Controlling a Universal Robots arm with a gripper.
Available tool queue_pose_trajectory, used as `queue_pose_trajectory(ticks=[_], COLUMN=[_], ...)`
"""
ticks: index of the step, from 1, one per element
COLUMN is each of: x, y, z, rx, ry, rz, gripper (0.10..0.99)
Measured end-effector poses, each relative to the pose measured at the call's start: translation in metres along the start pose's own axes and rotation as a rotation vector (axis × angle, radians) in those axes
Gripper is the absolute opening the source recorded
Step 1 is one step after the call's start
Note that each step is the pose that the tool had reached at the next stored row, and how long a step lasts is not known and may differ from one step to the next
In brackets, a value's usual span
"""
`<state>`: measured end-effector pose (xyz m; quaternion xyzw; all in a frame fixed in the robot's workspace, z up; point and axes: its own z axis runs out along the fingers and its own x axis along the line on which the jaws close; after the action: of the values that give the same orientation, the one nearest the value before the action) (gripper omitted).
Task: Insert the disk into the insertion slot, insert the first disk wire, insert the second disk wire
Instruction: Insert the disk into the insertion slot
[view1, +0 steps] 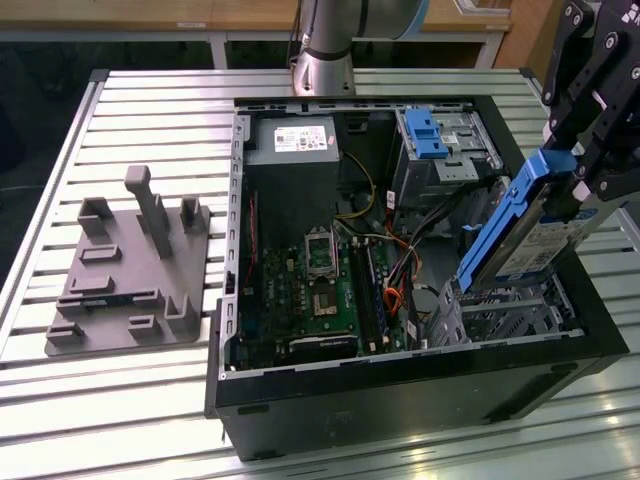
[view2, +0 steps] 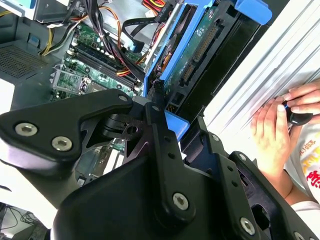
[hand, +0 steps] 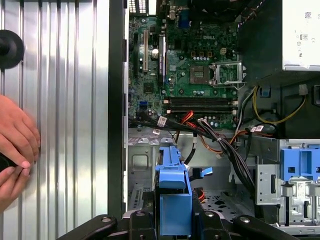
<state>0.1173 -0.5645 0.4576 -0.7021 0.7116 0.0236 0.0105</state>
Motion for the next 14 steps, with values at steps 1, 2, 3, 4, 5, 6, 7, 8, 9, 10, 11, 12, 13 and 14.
queue_pose_trajectory(ticks=[1,2,3,4,5,6,7,8,9,10,11,12,13,14], x=[0.0000,0.0001,0.0001,0.0001,0.0002,0.0002,0.0002,0.0002,0.0003,0.0003,0.0003,0.0003,0.0004,0.0004], y=[0.0000,0.0000,0.0000,0.0000,-0.0001,-0.0001,-0.0001,-0.0001,-0.0001,-0.0001,-0.0001,-0.0001,-0.0001,-0.0001], z=[0.0005,0.0011,0.0016,0.0021,0.0027,0.0032,0.0037,0.0043,0.0048,0.0054,0.0059,0.0064,0.0070,0.0075], rx=[0.000,0.000,0.000,0.000,0.000,0.000,0.000,0.000,0.000,0.000,0.000,0.000,0.000,0.000], ry=[0.0001,0.0003,0.0004,0.0004,0.0006,0.0007,0.0009,0.0010,0.0011,0.0013,0.0015,0.0017,0.0018,0.0020], rz=[0.000,0.000,0.000,0.000,0.000,0.000,0.000,0.000,0.000,0.000,0.000,0.000,0.000,0.000], gripper=[0.365,0.365,0.365,0.365,0.365,0.365,0.365,0.365,0.365,0.365,0.365,0.365,0.365,0.365])
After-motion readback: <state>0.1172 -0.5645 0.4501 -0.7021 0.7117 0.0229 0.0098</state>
